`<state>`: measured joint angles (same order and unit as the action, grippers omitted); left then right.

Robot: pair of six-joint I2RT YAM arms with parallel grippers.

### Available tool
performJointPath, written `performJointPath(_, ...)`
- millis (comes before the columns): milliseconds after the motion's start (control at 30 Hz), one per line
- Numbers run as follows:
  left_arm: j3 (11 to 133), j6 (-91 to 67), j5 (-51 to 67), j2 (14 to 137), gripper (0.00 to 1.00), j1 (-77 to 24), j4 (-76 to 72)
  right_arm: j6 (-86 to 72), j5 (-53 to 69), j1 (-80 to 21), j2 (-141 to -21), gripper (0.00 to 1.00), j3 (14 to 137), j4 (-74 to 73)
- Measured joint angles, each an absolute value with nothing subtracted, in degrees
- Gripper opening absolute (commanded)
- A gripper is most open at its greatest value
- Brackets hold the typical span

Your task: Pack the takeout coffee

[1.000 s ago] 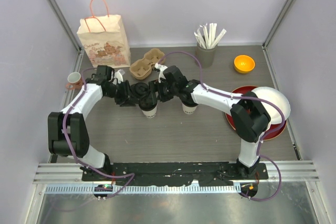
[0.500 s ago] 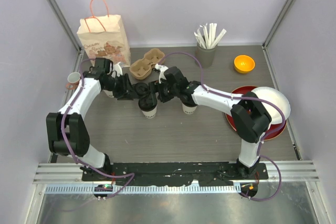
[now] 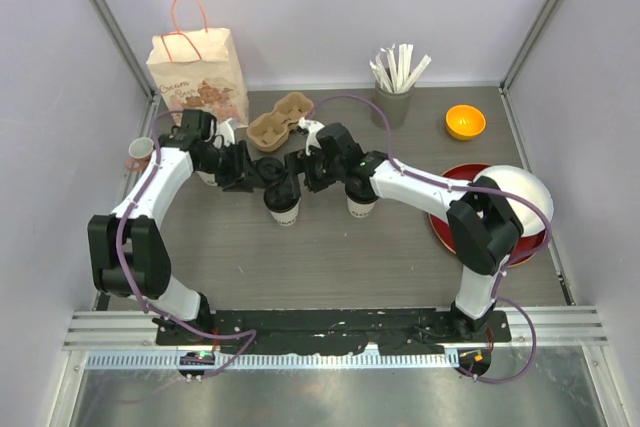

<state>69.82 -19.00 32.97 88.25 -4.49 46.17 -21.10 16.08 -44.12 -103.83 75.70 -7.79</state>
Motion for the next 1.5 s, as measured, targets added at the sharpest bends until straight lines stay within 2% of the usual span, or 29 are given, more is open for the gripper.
performJointPath(67, 69.82, -19.0, 32.97, 88.25, 0.44, -4.56, 46.17, -21.12, 16.21, -43.81, -103.44, 0.89, 75.75, -7.86)
performJointPath(167, 69.82, -19.0, 32.97, 88.25, 0.41, -4.6, 46.15, -21.67, 16.19, -43.05, -102.63, 0.8, 75.79, -7.97)
performJointPath(200, 69.69, -19.03, 32.93, 88.25, 0.4, -4.6, 46.06, -22.26, 16.1, -42.83, -102.32, 0.72, 75.79, -8.01)
performJointPath(267, 69.12, -19.09, 32.75, 88.25, 0.38, -4.6, 45.87, -24.4, 15.88, -41.76, -101.43, 0.61, 75.77, -8.19)
performJointPath(300, 68.53, -19.18, 32.58, 88.25, 0.36, -4.6, 45.8, -26.0, 15.86, -40.99, -100.68, 0.53, 75.55, -7.9)
performJointPath(367, 67.61, -19.35, 32.58, 88.25, 0.35, -4.6, 45.76, -27.57, 15.99, -39.86, -99.68, 0.47, 75.09, -7.44)
performJointPath(633, 66.5, -19.81, 32.67, 88.23, 0.37, -4.6, 44.71, -30.46, 18.52, -38.57, -99.42, 0.45, 74.96, -7.94)
performJointPath(833, 64.69, -20.82, 33.21, 88.25, 0.37, -4.6, 43.92, -30.35, 20.14, -39.0, -100.55, 0.38, 74.96, -9.69)
performJointPath(1500, 63.57, -22.11, 35.07, 88.25, 0.38, -4.82, 41.89, -30.35, 23.11, -39.29, -102.96, 0.36, 73.23, -10.07)
